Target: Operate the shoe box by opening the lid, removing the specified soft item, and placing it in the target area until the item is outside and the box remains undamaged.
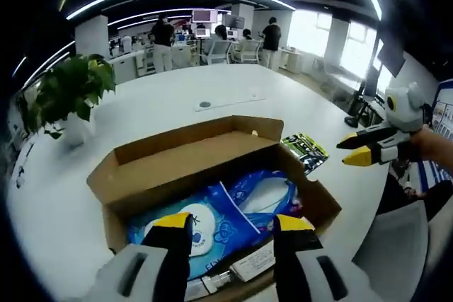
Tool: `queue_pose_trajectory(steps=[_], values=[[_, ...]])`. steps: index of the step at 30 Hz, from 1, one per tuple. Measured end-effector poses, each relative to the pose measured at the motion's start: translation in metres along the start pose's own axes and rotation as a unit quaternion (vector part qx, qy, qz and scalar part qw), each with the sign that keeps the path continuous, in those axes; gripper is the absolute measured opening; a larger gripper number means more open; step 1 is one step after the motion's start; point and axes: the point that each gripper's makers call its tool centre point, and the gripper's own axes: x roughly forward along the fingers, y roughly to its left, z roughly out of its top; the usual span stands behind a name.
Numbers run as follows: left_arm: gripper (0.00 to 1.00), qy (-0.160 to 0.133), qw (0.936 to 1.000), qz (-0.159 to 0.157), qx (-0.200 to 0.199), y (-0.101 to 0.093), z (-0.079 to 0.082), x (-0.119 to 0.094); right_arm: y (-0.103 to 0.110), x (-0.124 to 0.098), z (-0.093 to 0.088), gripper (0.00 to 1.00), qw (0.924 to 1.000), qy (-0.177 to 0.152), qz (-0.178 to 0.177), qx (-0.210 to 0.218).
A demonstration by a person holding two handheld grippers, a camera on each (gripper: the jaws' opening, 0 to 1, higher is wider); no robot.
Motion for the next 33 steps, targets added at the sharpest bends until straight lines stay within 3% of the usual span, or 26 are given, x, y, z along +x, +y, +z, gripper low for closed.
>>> queue_pose_trajectory(steps=[10,17,21,33], values=[[0.46,-0.005,0.9989,0.040,-0.024,0.028,-0.023,-0.025,0.034,0.017,0.006,0.31,0.9990,0.004,0.038,-0.021],[0.45,-0.006,0.9961,0.079,-0.037,0.057,-0.038,-0.044,0.050,0.031,0.010,0.30,0.9979,0.010,0.056,-0.030],[0.38,-0.016,0.9919,0.116,-0.051,0.077,-0.044,-0.055,0.058,0.041,0.014,0.30,0.9971,0.013,0.066,-0.037],[0.26,0.018,0.9869,0.140,-0.079,0.099,-0.077,-0.060,0.089,0.073,0.020,0.28,0.9918,0.030,0.103,-0.070]])
